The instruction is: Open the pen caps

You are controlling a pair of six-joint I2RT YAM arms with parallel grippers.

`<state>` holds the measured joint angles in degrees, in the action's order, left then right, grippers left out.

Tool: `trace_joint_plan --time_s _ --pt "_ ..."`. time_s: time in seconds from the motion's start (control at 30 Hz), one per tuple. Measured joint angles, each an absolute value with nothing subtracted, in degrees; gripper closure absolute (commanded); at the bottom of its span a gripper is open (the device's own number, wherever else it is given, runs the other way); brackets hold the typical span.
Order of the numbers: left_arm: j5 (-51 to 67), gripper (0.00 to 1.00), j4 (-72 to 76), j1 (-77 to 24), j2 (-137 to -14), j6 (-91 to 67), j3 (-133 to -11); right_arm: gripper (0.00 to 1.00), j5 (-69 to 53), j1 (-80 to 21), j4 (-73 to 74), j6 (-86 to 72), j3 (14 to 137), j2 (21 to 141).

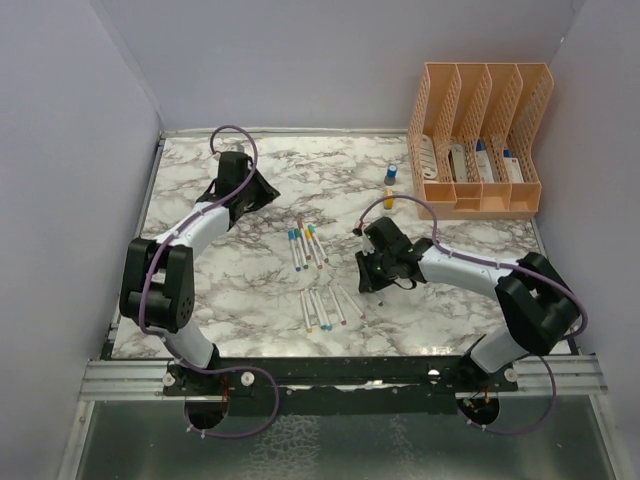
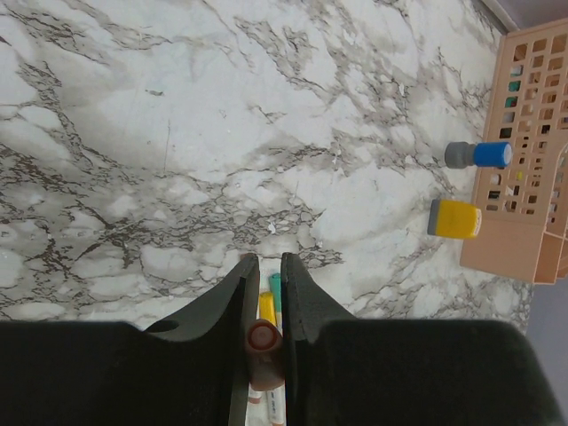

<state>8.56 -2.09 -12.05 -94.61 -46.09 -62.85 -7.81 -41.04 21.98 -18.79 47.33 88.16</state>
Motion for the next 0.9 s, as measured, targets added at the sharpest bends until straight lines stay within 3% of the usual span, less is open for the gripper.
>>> trace_joint_plan --time_s 0.17,0.43,0.63,0.9 --pt "8.6 1.0 -2.09 -11.22 -95.57 -45.41 -62.83 0.68 -8.69 -41.04 20.93 -18.98 47.03 88.84" --pt "8.49 1.0 -2.04 -9.61 -100.44 -44.4 -62.92 0.61 -9.21 -41.04 19.79 -19.44 46.74 88.95" --pt "7.46 1.0 -2.59 -7.49 -105.69 -43.9 -66.13 0.44 -9.04 -41.04 19.9 -19.64 47.59 88.47" --pt "5.45 1.0 -2.79 -3.79 -110.63 -43.64 -70.43 0.38 -8.4 -41.04 19.81 -17.8 55.44 89.23"
